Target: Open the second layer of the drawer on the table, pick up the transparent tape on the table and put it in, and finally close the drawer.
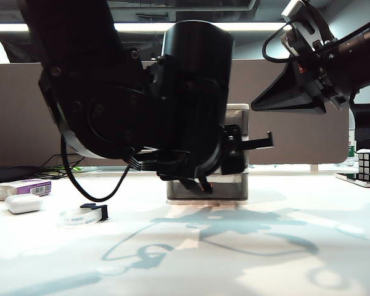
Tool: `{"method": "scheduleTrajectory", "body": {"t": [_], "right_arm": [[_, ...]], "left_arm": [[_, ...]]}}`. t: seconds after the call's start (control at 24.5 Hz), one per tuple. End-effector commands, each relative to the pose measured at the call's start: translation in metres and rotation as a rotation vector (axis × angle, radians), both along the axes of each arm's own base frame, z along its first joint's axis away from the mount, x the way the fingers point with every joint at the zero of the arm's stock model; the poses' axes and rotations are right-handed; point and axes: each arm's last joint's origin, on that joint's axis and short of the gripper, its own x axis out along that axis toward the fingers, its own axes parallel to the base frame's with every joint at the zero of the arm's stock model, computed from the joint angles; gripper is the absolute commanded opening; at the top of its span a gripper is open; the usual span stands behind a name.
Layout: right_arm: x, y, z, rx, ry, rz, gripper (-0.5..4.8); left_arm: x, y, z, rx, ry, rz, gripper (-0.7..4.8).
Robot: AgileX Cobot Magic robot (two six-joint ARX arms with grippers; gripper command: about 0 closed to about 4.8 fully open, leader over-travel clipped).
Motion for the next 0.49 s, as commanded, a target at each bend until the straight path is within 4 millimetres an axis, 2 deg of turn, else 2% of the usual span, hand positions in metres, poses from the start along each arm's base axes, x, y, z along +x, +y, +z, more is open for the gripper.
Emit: {"method": "scheduleTrajectory", "body": {"t": [0.04, 0.49], "right_arm": [[0.0007, 0.0012, 0.0041, 0.006, -0.028, 0.008, -0.05], [0.0008, 0.0014, 0.0039, 0.002, -0.031, 0.010, -0.05]], "left_arm": [[0.0041, 0.0019, 0.0039, -0.041, -0.024, 0.007, 1.92], [0.0115, 0.0000, -0.0003, -0.046, -0.018, -0.047, 1.92]]}}
